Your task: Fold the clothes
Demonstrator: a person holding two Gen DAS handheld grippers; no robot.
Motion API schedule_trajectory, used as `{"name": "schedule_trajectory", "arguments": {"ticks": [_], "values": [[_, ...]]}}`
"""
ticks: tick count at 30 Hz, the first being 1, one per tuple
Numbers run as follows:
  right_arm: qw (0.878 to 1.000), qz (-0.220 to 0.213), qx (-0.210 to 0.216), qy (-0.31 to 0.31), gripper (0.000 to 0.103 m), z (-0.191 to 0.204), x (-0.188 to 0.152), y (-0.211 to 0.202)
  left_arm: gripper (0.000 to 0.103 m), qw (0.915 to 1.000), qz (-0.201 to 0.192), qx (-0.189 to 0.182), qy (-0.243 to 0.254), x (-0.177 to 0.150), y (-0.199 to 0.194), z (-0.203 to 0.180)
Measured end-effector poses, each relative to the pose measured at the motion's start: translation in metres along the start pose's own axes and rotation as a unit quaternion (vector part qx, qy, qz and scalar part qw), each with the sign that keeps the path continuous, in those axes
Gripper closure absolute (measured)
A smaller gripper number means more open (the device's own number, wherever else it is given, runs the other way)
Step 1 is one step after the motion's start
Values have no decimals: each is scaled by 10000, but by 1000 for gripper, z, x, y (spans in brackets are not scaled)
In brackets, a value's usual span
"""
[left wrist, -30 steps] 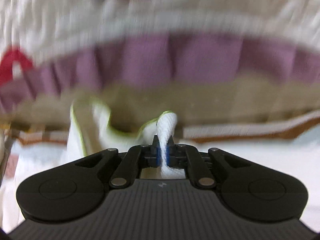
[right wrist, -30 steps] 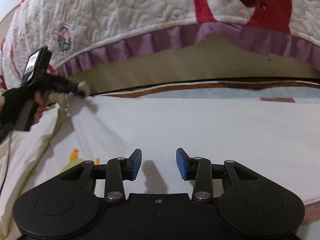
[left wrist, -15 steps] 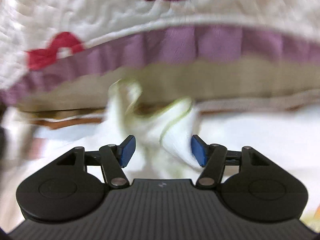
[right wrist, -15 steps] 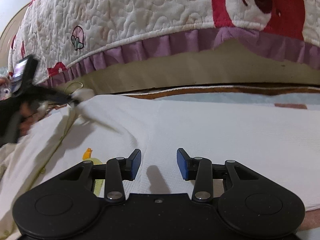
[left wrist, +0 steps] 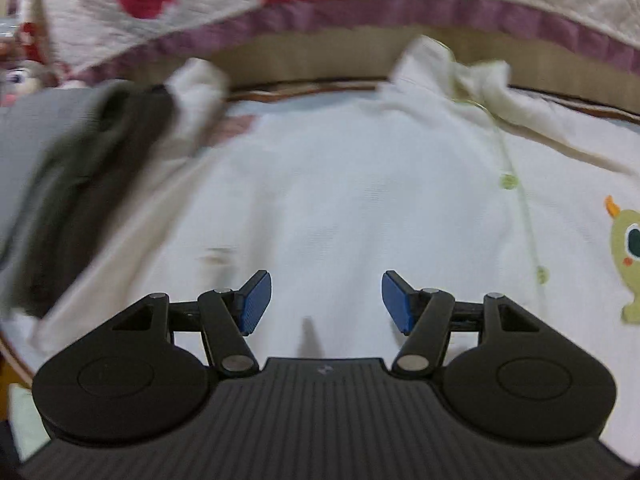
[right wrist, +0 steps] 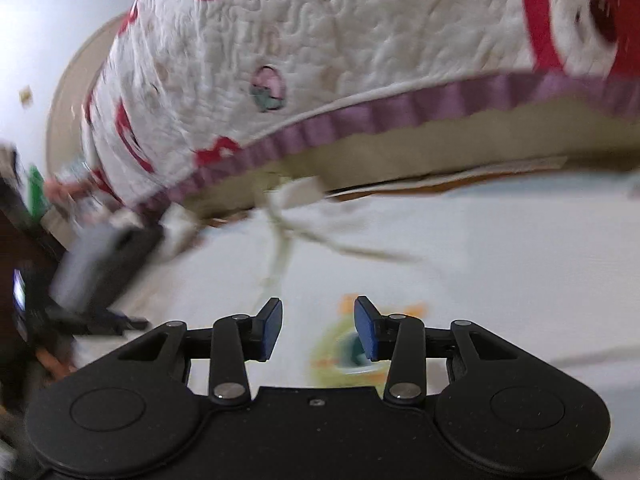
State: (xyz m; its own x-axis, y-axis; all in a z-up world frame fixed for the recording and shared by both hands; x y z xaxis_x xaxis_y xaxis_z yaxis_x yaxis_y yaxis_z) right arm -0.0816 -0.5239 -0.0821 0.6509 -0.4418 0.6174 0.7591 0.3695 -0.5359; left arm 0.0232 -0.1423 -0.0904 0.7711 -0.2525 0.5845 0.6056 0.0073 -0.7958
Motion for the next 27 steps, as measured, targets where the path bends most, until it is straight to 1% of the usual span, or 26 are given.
{"name": "schedule_trajectory", "arguments": {"ticks": [1, 2, 4, 5, 6, 7, 9, 10, 11, 12, 13, 15, 16, 17, 19, 22, 24, 26, 27], "values": [[9995, 78, 205, 222, 56, 10, -5, 3, 42, 9999, -63, 74, -47, -6, -8, 13], [9986, 187, 322, 369, 56, 22, -13, 7, 42, 9997, -130, 167, -149, -11, -20, 26], [9972, 449, 320, 511, 56, 51, -29, 15, 42, 9989, -226, 97, -395, -25, -37, 52], [9973, 582, 261, 370, 56, 68, -31, 17, 42, 9983, -278, -28, -502, -33, -45, 68], [9971, 733, 168, 86, 56, 89, -30, 20, 42, 9982, -319, -47, -512, -36, -50, 81], [9956, 890, 40, -278, 56, 113, -26, 21, 42, 9982, -354, -16, -489, -38, -54, 93], [9878, 1217, -205, -946, 56, 159, -8, 23, 41, 9983, -412, 237, -352, -39, -65, 117], [9813, 1393, -326, -1288, 56, 183, 2, 25, 40, 9983, -419, 287, -283, -38, -69, 129], [9731, 1569, -440, -1631, 55, 205, 11, 27, 33, 9984, -414, 259, -284, -39, -73, 141], [9618, 1747, -569, -2030, 54, 227, 19, 31, 29, 9985, -407, 208, -313, -41, -77, 153], [9466, 1887, -718, -2515, 53, 249, 24, 36, 29, 9978, -426, 197, -466, -43, -77, 165], [9176, 1949, -942, -3335, 51, 280, 28, 44, 29, 9968, -347, 179, -690, -44, -67, 187], [9097, 1866, -957, -3585, 51, 292, 28, 51, 29, 9963, -297, 169, -788, -44, -62, 197], [9066, 1766, -914, -3722, 51, 300, 28, 60, 29, 9956, -247, 158, -886, -44, -57, 207], [9188, 1553, -642, -3573, 51, 305, 27, 80, 29, 9964, -172, 275, -789, -39, -49, 221], [9277, 1555, -438, -3367, 51, 296, 10, 114, 29, 9972, -67, 483, -573, -31, -39, 240], [9276, 1517, -393, -3392, 53, 287, -4, 134, 28, 9971, 4, 622, -428, -25, -32, 252], [9277, 1408, -472, -3425, 54, 274, -18, 147, 27, 9967, 74, 760, -284, -19, -25, 265], [9279, 1345, -491, -3443, 54, 269, -25, 147, 25, 9971, 68, 719, -256, -22, -19, 268]]}}
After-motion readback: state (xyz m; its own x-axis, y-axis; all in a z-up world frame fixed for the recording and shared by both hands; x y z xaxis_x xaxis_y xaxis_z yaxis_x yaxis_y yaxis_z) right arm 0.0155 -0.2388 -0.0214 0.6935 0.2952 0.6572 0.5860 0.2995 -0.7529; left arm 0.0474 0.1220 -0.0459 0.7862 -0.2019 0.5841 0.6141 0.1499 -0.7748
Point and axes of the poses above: each gripper's, at about its wrist camera, not at the fingertips, and y roughly the way its jaws point, z to its left, x to its top, the point moved 1 cm from there along y, roughly the way its jaws point, and after that the axes turned 4 degrees about -x, right-handed, at the moved point
